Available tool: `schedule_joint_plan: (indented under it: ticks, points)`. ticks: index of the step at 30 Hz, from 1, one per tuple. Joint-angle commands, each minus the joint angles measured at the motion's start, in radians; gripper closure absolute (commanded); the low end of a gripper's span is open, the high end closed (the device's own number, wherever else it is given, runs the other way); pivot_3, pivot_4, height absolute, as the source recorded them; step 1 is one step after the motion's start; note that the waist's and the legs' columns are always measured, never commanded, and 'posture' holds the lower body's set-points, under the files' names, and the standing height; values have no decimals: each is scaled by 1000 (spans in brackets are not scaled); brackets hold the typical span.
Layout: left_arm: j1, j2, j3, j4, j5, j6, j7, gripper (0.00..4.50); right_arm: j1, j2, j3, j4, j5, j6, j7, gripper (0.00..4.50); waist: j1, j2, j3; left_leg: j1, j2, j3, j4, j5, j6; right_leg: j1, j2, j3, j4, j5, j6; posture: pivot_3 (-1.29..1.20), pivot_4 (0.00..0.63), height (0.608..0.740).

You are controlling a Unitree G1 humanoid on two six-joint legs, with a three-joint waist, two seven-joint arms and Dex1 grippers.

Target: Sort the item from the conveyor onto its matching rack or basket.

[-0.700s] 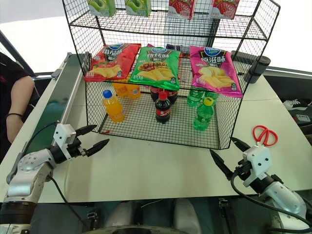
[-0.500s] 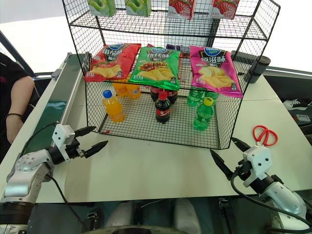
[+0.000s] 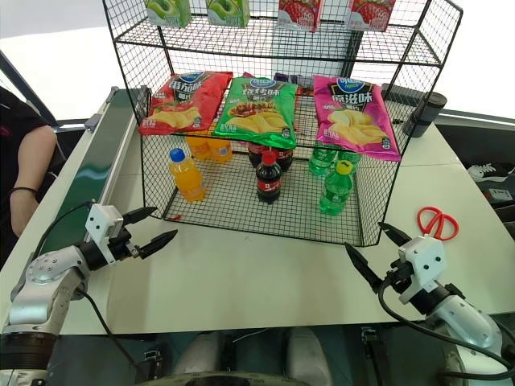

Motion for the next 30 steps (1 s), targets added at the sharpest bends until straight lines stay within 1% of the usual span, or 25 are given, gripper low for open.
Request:
schedule_joint_plan:
  ticks: [1, 10, 23, 30]
  points:
    - [-8, -3, 10, -10, 0, -21, 0, 0, -3, -6, -4, -24, 4, -8, 0, 61, 0, 0, 0, 0, 0, 0, 0, 0, 0, 0, 0, 0, 0, 0, 0, 0, 150, 740]
    - [-2, -10, 11, -16, -2, -25, 1, 0, -7, 1, 9, -33, -3, -7, -9, 61, 0, 0, 0, 0, 0, 0, 0, 0, 0, 0, 0, 0, 0, 0, 0, 0, 150, 740]
    - [68, -10, 28, -84, -9, -8, 33, 0, 8, -1, 32, -51, -6, 0, -24, 61, 0, 0, 0, 0, 0, 0, 0, 0, 0, 0, -1, 0, 0, 0, 0, 0, 150, 740]
    - [53, -16, 22, -81, -1, -17, 60, 0, -4, 2, 46, -30, -21, -14, -16, 61, 1, 0, 0, 0, 0, 0, -1, 0, 0, -1, -2, 0, 0, 0, -1, 0, 150, 740]
